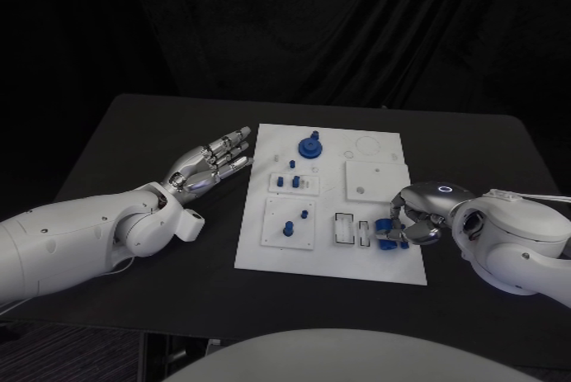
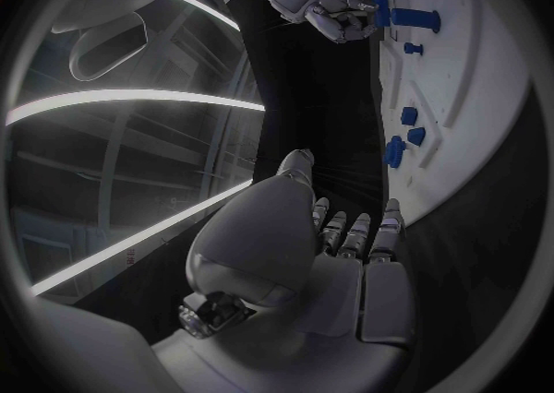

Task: Assemble the parts on the task board

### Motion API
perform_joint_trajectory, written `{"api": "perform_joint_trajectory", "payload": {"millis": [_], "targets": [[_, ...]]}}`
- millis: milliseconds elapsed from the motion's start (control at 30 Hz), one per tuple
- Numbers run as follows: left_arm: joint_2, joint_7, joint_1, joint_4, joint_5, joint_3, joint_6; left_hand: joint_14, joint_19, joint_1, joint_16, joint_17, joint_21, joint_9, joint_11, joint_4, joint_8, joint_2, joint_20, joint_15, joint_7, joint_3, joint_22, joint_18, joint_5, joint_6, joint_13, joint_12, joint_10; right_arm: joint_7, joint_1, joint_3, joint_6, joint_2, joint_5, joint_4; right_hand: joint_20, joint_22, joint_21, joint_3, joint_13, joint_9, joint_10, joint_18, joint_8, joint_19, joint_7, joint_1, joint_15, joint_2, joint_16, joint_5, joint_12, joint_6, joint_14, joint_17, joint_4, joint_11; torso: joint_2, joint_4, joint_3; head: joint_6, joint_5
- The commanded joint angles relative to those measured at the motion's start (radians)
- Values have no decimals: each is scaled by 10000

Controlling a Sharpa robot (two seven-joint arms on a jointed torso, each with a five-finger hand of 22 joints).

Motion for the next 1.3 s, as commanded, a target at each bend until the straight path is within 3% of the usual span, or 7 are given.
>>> {"api": "perform_joint_trajectory", "payload": {"millis": [33,500,833,1000,1300], "targets": [[12,57,-30,9,14,7,173,11,17,-20,-31,-10,25,18,10,-58,71,94,55,79,106,16,-20,160,4,68,-10,-31,-4,-67,-43,4,-30,50,-76,-50,-49,2334,-32,107,2630,-40,1042,-166,-78,641,24,56,-26,86,7,174,53,-16,920,1869,1,10,-1,-6,-4,-2,21],[-9,59,-49,17,14,7,178,16,22,-20,-29,-9,27,16,9,-61,69,94,56,81,115,18,-12,160,4,54,-9,-30,1,-43,-198,4,220,410,-76,-401,14,2326,-54,282,2630,-415,1042,-160,-622,628,126,413,39,265,-4,1228,53,162,913,1831,-55,102,8,3,2,-2,50],[-8,50,-59,13,14,7,194,15,21,-16,-29,-9,27,15,20,-69,67,96,58,85,105,23,-19,160,6,53,-9,-30,0,7,-245,5,341,601,-75,-539,47,2326,-54,296,2630,-652,1042,-160,-939,628,195,467,80,261,-5,1363,53,238,912,1824,-53,159,16,3,3,-2,18],[4,41,-62,8,14,7,204,15,21,-16,-29,-9,27,15,20,-69,67,96,58,85,105,23,-19,160,6,53,-9,-30,0,57,-251,5,324,646,-75,-594,76,2327,-51,428,2630,-921,1042,-160,-1284,629,217,722,104,271,-4,2012,53,450,912,1823,-139,183,11,-1,4,-2,12],[2,32,-67,8,14,7,215,18,27,-11,-28,-7,29,13,30,-78,65,100,60,89,99,29,-11,160,9,43,-9,-30,-1,104,-255,6,491,764,183,-717,105,2325,-57,624,2630,-1316,1042,-158,-1806,625,256,1233,136,224,-11,2051,53,643,906,1797,-483,217,5,-14,-5,-2,43]]}}
